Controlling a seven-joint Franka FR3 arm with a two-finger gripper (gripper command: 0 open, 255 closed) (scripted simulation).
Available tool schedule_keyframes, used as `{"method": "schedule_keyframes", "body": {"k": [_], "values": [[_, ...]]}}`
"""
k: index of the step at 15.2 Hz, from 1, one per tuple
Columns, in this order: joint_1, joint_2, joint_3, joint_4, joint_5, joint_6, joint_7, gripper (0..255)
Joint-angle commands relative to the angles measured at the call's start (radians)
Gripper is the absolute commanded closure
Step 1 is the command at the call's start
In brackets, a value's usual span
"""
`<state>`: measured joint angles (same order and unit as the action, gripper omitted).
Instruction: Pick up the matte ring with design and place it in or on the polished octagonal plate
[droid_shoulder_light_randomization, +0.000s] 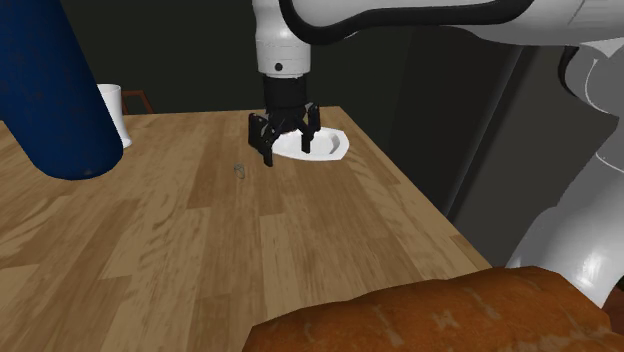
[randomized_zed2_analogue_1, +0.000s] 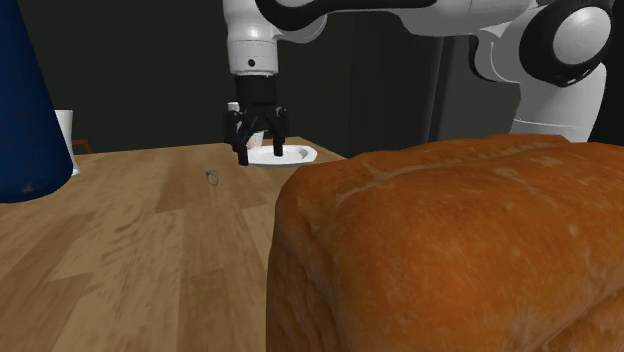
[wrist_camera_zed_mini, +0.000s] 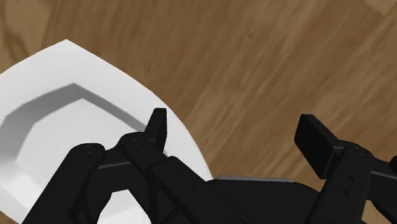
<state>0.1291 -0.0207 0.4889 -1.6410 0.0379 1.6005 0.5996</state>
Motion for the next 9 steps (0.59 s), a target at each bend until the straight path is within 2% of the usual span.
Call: {"method": "schedule_keyframes", "body": {"k": [1, 7, 9], "values": [[0.024, 0.081, 0.027, 0.092, -0.046, -0.014, 0.053, 0], [0.162, 0.36, 0.066, 0.45, -0.215, -0.117, 0.185, 0], [0.154, 0.346, 0.062, 0.403, -0.206, -0.082, 0.183, 0]]}}
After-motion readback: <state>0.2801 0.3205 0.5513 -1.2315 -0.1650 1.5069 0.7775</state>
